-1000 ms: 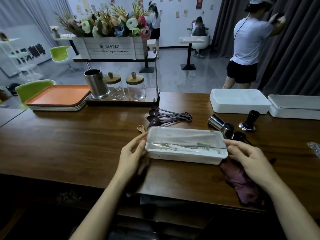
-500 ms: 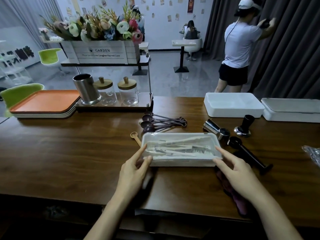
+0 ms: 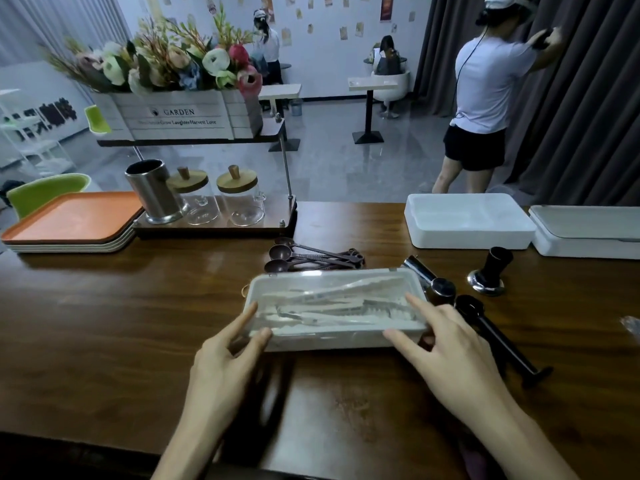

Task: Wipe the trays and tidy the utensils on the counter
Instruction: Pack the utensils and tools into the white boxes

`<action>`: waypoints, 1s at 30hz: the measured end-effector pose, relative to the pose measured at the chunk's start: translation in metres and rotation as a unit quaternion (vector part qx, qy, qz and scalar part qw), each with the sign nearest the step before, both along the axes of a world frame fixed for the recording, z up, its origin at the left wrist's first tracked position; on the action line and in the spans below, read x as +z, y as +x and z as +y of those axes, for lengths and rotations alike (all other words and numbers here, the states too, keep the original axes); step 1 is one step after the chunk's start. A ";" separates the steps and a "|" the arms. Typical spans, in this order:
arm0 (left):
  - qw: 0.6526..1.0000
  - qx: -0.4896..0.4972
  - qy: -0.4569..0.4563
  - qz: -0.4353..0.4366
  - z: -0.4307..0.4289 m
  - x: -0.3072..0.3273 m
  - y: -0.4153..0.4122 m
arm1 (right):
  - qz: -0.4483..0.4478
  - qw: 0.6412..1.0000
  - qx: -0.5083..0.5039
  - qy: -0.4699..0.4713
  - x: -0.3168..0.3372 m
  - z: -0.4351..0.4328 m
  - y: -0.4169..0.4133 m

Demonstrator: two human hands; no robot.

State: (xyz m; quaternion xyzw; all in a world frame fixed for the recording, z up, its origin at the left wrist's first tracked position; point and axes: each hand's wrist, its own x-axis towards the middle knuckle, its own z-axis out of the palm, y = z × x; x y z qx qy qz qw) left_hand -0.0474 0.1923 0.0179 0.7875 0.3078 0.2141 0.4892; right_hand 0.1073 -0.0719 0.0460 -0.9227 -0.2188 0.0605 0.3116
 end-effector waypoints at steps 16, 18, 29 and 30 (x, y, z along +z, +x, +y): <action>0.986 -0.119 0.111 -0.023 0.088 0.053 0.210 | -0.064 0.996 -0.033 -0.043 0.059 0.093 0.173; 0.983 -0.138 0.119 0.004 0.093 0.048 0.231 | -0.054 0.996 -0.036 -0.056 0.054 0.097 0.192; 0.950 -0.194 0.212 0.125 0.130 0.004 0.281 | -0.025 0.989 -0.026 -0.141 0.005 0.116 0.255; 0.945 -0.192 0.231 0.131 0.133 0.002 0.281 | -0.021 0.989 -0.026 -0.147 0.001 0.117 0.259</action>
